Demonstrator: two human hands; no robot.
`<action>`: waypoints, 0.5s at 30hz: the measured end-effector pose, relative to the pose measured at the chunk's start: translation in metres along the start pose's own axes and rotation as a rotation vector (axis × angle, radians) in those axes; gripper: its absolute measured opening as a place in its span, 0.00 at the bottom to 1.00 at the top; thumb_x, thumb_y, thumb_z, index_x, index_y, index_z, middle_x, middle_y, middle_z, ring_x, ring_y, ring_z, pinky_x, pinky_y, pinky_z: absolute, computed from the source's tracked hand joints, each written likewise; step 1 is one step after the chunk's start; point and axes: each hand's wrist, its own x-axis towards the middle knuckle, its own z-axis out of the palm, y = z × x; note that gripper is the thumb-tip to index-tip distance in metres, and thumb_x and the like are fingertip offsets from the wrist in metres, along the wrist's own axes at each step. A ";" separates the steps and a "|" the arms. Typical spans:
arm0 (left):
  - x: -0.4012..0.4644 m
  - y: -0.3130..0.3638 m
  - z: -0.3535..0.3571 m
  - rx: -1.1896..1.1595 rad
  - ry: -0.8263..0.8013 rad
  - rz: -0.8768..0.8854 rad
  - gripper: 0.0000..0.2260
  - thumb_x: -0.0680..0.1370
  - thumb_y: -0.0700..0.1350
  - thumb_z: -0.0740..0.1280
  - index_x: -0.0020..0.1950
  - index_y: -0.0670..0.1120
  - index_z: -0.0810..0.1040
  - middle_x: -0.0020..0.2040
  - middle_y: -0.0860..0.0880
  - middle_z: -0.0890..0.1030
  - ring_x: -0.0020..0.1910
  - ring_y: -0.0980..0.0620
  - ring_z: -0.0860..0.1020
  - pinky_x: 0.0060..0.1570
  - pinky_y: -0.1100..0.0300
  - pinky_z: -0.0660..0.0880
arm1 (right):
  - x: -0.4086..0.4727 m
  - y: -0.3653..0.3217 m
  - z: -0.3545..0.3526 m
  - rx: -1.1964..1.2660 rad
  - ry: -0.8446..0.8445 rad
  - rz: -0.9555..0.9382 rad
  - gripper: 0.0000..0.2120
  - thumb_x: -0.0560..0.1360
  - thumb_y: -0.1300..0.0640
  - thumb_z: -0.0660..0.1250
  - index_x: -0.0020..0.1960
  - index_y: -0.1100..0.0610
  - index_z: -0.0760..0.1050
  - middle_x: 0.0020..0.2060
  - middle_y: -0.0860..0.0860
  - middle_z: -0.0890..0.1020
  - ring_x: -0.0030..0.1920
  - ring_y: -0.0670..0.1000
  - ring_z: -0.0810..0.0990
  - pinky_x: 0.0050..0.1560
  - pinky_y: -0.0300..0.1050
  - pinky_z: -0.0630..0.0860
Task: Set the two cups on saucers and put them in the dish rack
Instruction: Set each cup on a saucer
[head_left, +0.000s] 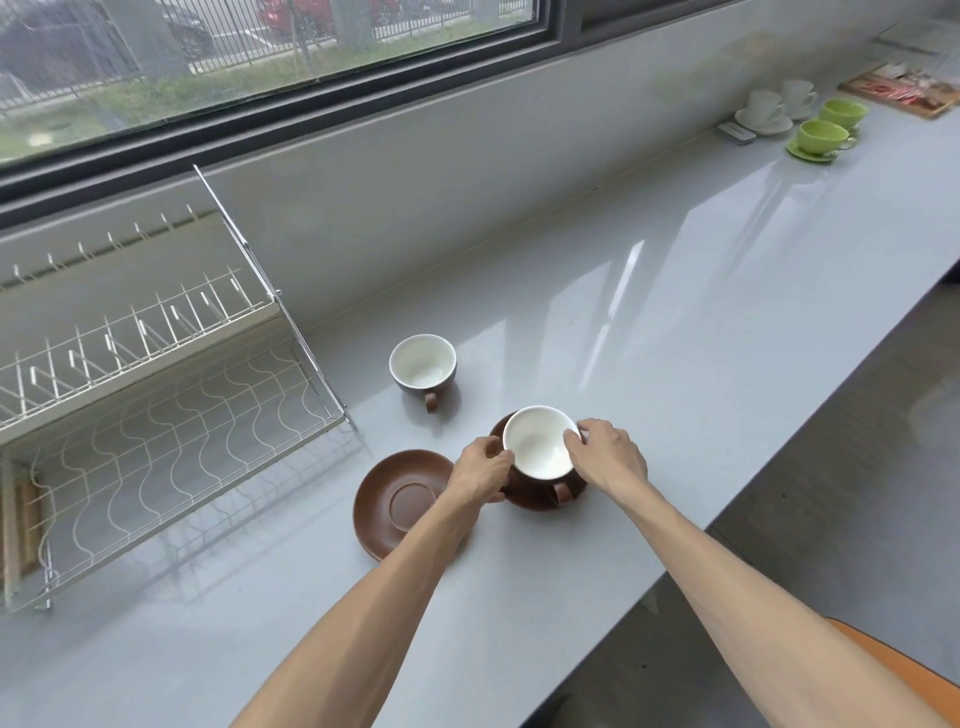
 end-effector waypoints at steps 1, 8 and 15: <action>0.002 0.003 -0.005 0.013 -0.001 0.010 0.21 0.78 0.44 0.62 0.71 0.45 0.72 0.44 0.47 0.77 0.45 0.49 0.77 0.48 0.53 0.79 | 0.003 -0.005 -0.002 -0.042 0.031 -0.012 0.17 0.80 0.49 0.58 0.60 0.56 0.79 0.56 0.59 0.83 0.58 0.65 0.80 0.59 0.52 0.76; 0.016 0.020 -0.057 0.035 0.097 0.066 0.20 0.79 0.42 0.62 0.71 0.44 0.74 0.52 0.51 0.78 0.46 0.47 0.80 0.45 0.56 0.77 | 0.027 -0.054 -0.006 -0.029 0.078 -0.141 0.23 0.81 0.48 0.58 0.73 0.54 0.72 0.68 0.56 0.80 0.68 0.62 0.77 0.66 0.55 0.72; 0.032 0.023 -0.111 0.000 0.219 0.022 0.17 0.78 0.44 0.62 0.67 0.47 0.77 0.56 0.48 0.79 0.49 0.48 0.81 0.48 0.53 0.80 | 0.044 -0.104 0.021 -0.024 -0.013 -0.225 0.22 0.81 0.50 0.59 0.73 0.54 0.72 0.68 0.56 0.80 0.69 0.61 0.76 0.67 0.54 0.72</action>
